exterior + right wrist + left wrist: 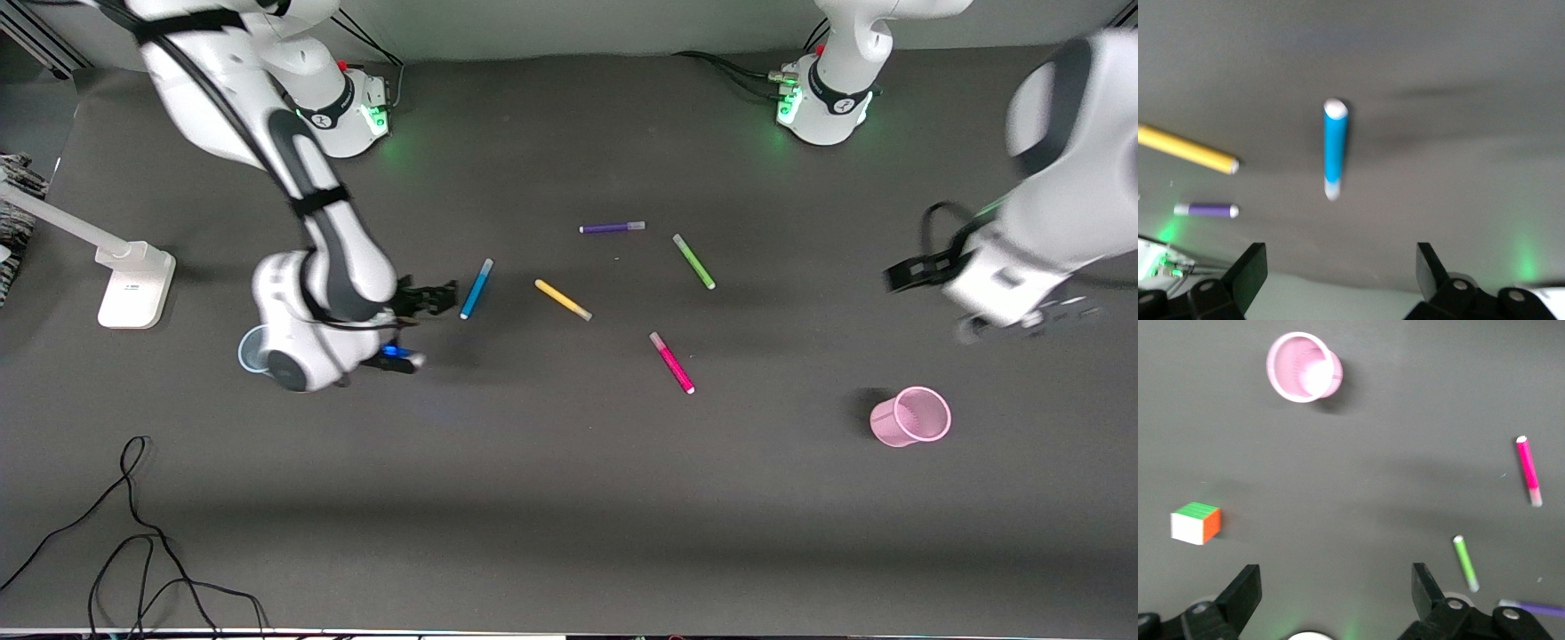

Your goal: Place pink and blue markers in matching cups

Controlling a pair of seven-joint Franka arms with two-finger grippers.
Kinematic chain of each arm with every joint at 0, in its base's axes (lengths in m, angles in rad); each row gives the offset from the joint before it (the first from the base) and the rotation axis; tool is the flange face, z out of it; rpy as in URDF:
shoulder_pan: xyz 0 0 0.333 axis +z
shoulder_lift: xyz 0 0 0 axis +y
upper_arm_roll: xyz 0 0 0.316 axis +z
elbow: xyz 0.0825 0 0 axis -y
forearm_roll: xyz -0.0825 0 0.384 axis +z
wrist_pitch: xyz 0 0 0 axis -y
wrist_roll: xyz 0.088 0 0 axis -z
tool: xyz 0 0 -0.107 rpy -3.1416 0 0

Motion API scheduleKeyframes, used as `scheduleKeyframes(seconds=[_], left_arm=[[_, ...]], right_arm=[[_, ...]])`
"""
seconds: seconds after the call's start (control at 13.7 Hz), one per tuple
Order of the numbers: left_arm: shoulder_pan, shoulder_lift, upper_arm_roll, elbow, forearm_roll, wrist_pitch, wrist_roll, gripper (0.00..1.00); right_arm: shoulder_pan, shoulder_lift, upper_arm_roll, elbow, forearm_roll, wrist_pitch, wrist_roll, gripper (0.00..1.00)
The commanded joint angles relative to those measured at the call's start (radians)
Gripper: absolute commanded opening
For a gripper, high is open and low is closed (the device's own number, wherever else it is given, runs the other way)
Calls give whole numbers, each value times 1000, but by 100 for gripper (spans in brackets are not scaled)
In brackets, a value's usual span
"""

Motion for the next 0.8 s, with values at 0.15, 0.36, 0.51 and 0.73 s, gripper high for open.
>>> scheduleKeyframes(seconds=[0.15,0.36,0.51,0.73], left_arm=[[-149,194,-1,84,-22,55,-322,100],[-166,353,-14,167,-150,69,-491,100],[-179,442,-41,193,-180,136,-600,100],[-253,525,-69,195,-171,259,-787,99]], right_arm=[[21,80,-8,6,46,119,36,88],[24,82,-8,8,49,151,38,64],[26,91,-7,14,49,159,79,45],[41,97,-5,8,61,203,82,42]])
